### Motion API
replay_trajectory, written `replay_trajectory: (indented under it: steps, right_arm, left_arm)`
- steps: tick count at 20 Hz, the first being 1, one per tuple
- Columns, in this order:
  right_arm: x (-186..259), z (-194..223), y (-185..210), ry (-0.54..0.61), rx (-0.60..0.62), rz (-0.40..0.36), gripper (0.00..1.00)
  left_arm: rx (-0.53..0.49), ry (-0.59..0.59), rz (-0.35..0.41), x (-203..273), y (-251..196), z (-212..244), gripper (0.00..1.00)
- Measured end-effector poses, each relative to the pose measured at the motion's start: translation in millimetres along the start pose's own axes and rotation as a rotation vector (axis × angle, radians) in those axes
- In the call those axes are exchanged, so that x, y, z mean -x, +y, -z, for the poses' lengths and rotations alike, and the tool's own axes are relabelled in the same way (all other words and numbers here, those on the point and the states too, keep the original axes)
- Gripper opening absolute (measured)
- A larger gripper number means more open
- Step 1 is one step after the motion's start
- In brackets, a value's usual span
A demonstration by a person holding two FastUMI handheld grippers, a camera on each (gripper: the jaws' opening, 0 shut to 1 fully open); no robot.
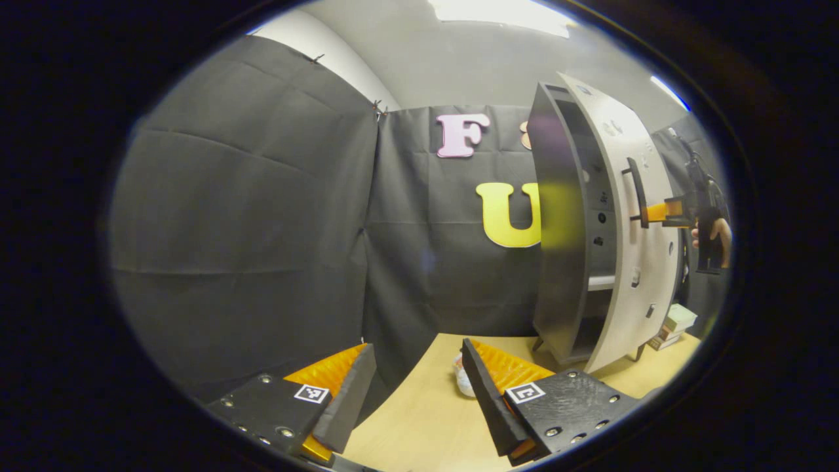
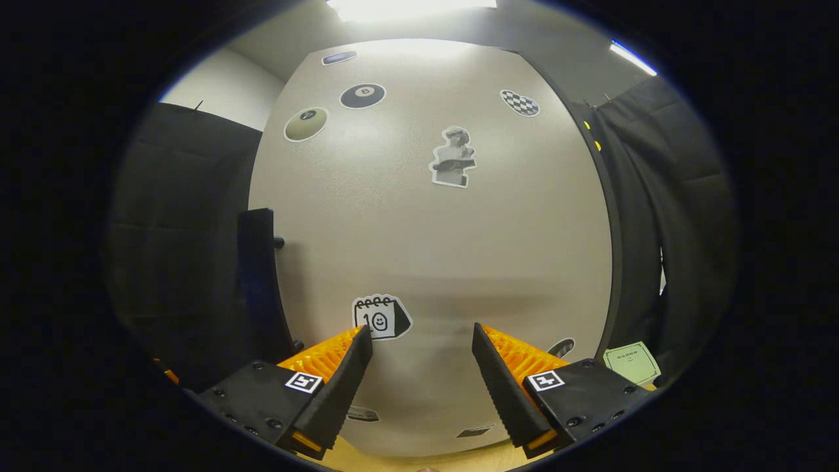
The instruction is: Open the cabinet door with the right hand, grasp the bottle in the cabinet with the left hand and place it on the coaster, then close the cabinet door with the right hand.
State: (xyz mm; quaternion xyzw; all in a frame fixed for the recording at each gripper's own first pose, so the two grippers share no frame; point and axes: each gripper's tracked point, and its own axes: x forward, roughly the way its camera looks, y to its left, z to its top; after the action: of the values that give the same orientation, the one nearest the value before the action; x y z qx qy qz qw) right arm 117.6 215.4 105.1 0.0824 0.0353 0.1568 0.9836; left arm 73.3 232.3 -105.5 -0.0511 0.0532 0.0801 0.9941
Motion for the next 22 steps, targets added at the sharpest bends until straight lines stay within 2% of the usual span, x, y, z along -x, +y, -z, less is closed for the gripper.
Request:
replay_trajectory:
  steps: [5, 8, 13, 22]
  right_arm:
    - [8, -4, 2, -0.011, -0.015, -0.020, 0.98]
    - [40, -8, -5, -0.012, -0.011, -0.053, 0.98]
    - [105, -18, -57, -0.017, 0.006, -0.038, 0.98]
    - [194, -35, -173, -0.043, 0.041, 0.070, 0.97]
  left_arm:
    - [-0.015, -0.006, 0.021, 0, -17, -9, 0.80]
    - [-0.029, -0.011, 0.031, 1, -40, -20, 0.82]
    - [-0.059, -0.034, 0.082, 5, -103, -43, 0.82]
    - [-0.069, -0.089, 0.181, 31, -211, -93, 0.80]
